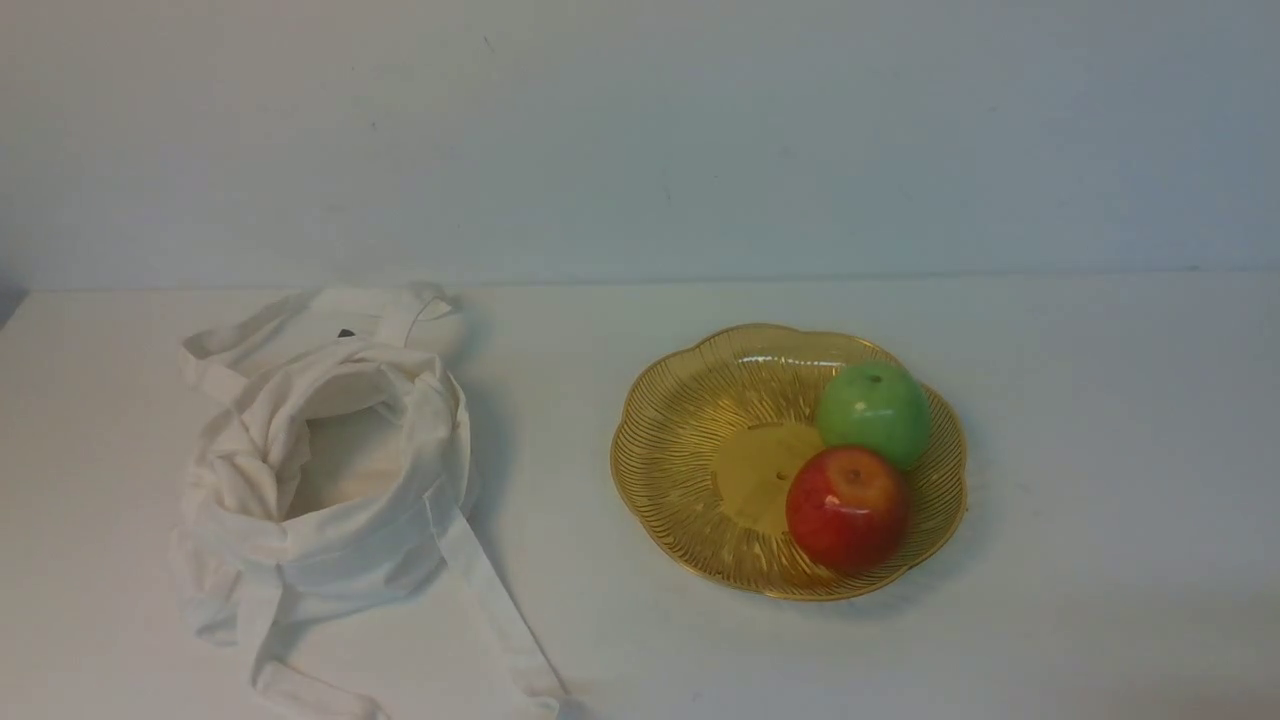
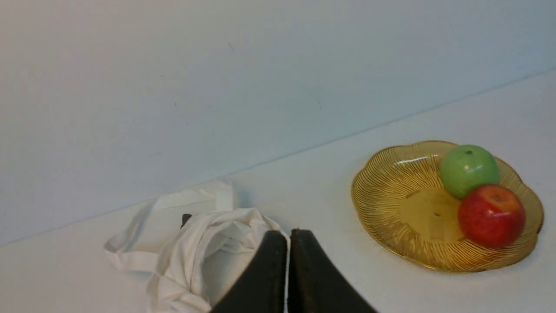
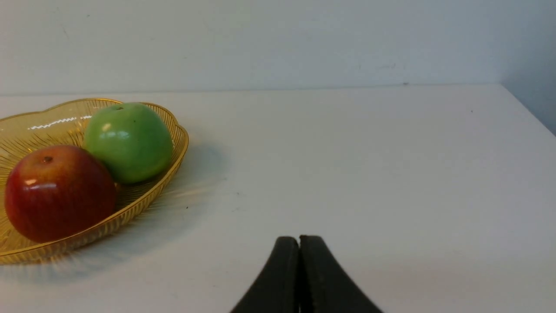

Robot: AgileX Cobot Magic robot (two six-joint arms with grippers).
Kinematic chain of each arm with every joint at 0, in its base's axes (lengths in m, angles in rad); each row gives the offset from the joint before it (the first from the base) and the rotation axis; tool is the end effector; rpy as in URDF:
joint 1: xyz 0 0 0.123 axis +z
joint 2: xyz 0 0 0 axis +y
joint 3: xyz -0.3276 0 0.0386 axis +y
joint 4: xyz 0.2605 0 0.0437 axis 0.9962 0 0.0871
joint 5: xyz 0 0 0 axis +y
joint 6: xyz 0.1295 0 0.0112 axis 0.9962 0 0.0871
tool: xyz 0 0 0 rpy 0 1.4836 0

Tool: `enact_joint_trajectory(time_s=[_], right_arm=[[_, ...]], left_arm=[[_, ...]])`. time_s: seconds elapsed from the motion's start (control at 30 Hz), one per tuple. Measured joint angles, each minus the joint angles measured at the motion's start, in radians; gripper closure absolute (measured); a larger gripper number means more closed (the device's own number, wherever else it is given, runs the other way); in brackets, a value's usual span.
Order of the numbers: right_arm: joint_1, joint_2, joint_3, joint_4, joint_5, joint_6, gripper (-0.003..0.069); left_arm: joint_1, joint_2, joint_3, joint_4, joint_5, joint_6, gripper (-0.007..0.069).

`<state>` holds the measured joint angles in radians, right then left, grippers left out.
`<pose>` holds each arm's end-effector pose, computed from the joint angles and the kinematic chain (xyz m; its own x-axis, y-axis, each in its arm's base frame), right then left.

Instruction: Take the fruit out of the cloth bag on the white table and place them on a plate.

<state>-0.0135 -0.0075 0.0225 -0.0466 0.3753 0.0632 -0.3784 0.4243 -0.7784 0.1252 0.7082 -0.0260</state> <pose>0.0572 -0.0030 0.1601 -0.2975 0.0239 -0.9544 0.0357 0.9993 0.0138 0.0704 -0.0166 0.3906 -0.2206 0.1620 -0.9618 0.3114 0.9462 0.0879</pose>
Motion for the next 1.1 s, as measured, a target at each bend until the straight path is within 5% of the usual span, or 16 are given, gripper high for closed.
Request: enact_joint_trajectory(time_s=[0.2, 0.4, 1.1], right_arm=[[0.000, 0.000, 0.000, 0.000, 0.000, 0.000, 0.0674], [0.000, 0.000, 0.000, 0.000, 0.000, 0.000, 0.0674], [0.000, 0.000, 0.000, 0.000, 0.000, 0.000, 0.0674]], left_arm=[[0.175, -0.291, 0.455, -0.032, -0.228, 0.000, 0.0632], [0.271, -0.433, 0.775, -0.049, -0.284, 0.001, 0.0632], [0.304, -0.435, 0.804, -0.063, -0.319, 0.026, 0.0632]])
